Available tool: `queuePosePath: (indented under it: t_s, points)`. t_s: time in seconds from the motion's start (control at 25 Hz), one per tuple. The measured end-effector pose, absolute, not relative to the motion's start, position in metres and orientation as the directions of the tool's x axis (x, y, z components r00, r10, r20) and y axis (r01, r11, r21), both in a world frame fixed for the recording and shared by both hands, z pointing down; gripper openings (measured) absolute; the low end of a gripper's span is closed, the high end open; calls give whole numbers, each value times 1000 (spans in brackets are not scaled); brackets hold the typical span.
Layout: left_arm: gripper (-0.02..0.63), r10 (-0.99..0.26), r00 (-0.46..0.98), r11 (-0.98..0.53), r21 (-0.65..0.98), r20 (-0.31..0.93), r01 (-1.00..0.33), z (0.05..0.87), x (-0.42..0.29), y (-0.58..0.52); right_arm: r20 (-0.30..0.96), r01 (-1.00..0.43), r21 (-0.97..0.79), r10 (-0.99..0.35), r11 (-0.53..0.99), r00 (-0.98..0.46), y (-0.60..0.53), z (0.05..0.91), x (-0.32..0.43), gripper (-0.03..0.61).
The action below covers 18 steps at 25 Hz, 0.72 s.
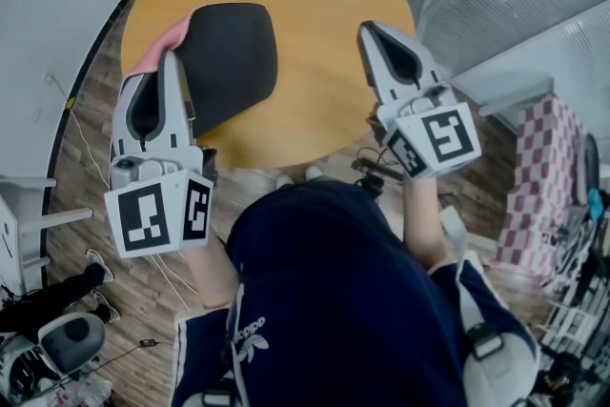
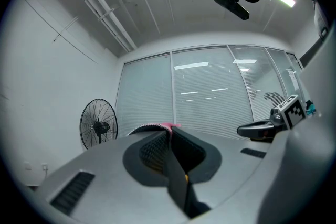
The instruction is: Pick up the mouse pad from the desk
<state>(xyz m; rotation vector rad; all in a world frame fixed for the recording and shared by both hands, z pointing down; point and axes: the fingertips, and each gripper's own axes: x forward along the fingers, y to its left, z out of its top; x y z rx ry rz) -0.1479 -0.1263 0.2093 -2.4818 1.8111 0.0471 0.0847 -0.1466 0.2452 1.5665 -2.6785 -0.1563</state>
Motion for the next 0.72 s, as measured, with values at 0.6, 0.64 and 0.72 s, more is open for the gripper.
queuePosePath:
  t_s: [0.6,0.64,0.72]
  points:
    - [18,-947,313,-311,-41,-66,-950,210,-150,-133,-7,-867,122,-873,483,-487,-151,248,81,3]
    - [18,-947,314,-312,-42,-66,-949,211,-150,-134,-6,-868,123,-874,482,-486,-152,249,81,3]
    - [18,-947,315,-312,-43,-67,-949,211,-150,-134,-3,-868,126,-874,481,-485,-152,250,81,2]
